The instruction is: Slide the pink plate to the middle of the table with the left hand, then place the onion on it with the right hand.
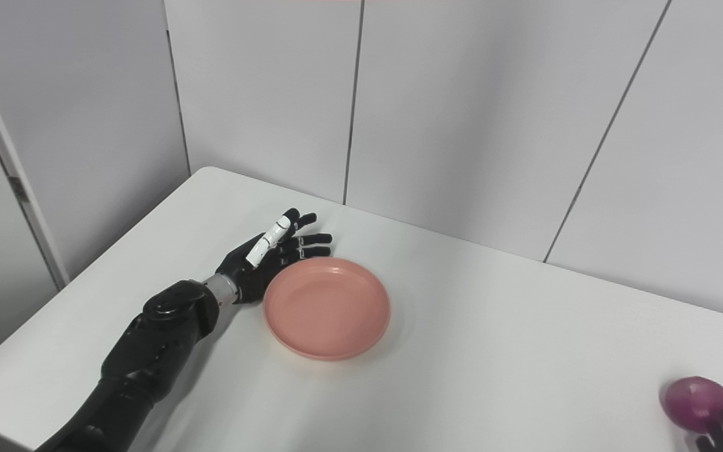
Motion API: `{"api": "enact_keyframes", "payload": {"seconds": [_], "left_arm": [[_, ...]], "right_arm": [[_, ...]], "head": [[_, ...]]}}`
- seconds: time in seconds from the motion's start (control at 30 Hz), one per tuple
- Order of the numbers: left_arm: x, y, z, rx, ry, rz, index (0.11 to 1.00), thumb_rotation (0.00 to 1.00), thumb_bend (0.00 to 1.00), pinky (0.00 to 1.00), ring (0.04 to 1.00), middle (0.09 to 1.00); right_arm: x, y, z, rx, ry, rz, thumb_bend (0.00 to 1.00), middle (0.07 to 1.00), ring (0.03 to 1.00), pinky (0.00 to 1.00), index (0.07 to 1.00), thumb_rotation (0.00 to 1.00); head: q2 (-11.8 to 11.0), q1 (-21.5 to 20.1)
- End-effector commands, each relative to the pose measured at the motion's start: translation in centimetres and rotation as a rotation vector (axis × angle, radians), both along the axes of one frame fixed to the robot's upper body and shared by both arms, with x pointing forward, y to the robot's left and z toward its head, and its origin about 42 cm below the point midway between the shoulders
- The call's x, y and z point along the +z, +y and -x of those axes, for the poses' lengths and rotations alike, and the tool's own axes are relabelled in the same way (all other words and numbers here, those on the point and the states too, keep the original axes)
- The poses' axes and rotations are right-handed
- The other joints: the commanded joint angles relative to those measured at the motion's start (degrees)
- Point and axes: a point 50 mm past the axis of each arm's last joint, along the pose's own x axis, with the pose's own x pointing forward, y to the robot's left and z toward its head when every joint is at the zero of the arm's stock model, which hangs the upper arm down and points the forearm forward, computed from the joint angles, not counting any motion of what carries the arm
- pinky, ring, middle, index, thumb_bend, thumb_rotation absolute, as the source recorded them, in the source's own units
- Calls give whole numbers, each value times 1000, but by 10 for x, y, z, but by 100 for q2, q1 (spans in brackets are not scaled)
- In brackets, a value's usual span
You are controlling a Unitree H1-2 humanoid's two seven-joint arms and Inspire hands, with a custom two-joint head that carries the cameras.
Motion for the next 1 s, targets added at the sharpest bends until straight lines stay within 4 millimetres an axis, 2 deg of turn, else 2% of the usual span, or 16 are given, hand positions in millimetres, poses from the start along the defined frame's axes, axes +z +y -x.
{"api": "enact_keyframes", "payload": {"seconds": [0.0,0.13,0.27,0.47,0.57,0.7,0.97], "left_arm": [[19,-14,-2,-10,-66,37,951,810,702,865,807,803],[16,-36,11,21,-75,80,950,814,659,884,833,825],[15,-51,24,64,-82,93,933,821,669,913,839,829],[19,-69,42,135,-92,127,912,812,671,848,834,833],[18,-74,51,174,-82,146,887,775,676,871,835,829],[15,-81,69,192,-61,145,890,776,656,881,841,837],[9,-91,96,207,-31,175,877,714,621,859,833,821]], "right_arm": [[-39,25,25,11,112,-91,848,978,993,1000,1000,1000],[-39,29,27,17,105,-81,810,973,982,1000,995,1000],[-39,31,28,14,106,-81,794,957,964,998,969,1000],[-39,36,29,19,89,-86,797,937,943,960,945,979],[-39,38,28,20,85,-90,816,930,933,938,936,942],[-38,43,28,20,86,-99,844,929,935,940,934,913],[-32,53,26,17,77,-94,881,941,944,966,956,888]], "head": [[45,-84],[88,-215],[149,-379],[235,-591],[315,-741],[406,-896],[485,-967]]}}
